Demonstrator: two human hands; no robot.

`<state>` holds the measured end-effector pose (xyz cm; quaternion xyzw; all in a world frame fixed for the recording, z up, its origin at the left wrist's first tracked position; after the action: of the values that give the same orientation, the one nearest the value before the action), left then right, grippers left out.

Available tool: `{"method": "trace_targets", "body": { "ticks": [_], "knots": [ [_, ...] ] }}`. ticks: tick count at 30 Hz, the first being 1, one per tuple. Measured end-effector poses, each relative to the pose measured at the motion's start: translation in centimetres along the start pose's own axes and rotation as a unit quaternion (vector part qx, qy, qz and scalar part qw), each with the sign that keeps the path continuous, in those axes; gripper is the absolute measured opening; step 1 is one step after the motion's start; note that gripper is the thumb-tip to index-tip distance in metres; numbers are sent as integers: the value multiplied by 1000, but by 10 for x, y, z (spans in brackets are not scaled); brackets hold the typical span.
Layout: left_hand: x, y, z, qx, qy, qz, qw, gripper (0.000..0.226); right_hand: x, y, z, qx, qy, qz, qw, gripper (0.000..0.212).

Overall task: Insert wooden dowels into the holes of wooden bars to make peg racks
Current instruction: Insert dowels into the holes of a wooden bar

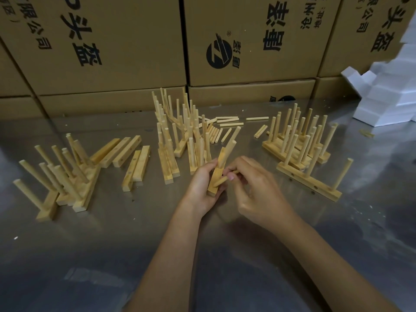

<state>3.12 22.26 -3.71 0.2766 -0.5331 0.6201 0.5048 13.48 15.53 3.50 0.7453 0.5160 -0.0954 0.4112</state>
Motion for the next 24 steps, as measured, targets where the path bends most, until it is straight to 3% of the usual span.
{"method": "trace_targets", "body": {
  "ticks": [10,13,19,24],
  "knots": [
    [0,1,-2,16,-19,-4,1000,29,11,-2,-8,25,-91,-111,989,9],
    [0,-3,-1,-11,-27,-9,1000,31,14,-10,-8,32,-128,-146,980,4],
    [-3,1,-4,-25,-6,55,998,31,9,-19,-10,43,-94,-91,990,9],
    [-2,1,-1,-19,-15,42,999,29,9,-23,-6,69,-83,-66,992,9]
  ]
}}
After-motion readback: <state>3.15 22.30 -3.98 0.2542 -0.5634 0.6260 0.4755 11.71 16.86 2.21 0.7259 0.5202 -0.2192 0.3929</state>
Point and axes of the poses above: each hand's wrist, its own z-axis away from the middle knuckle, its own y-axis out of the back of the hand, x = y × z, the point moved 6 cm from there along -z, towards the middle knuckle, and after that the axes turned 11 degrees about -z, right-handed, at the moved point
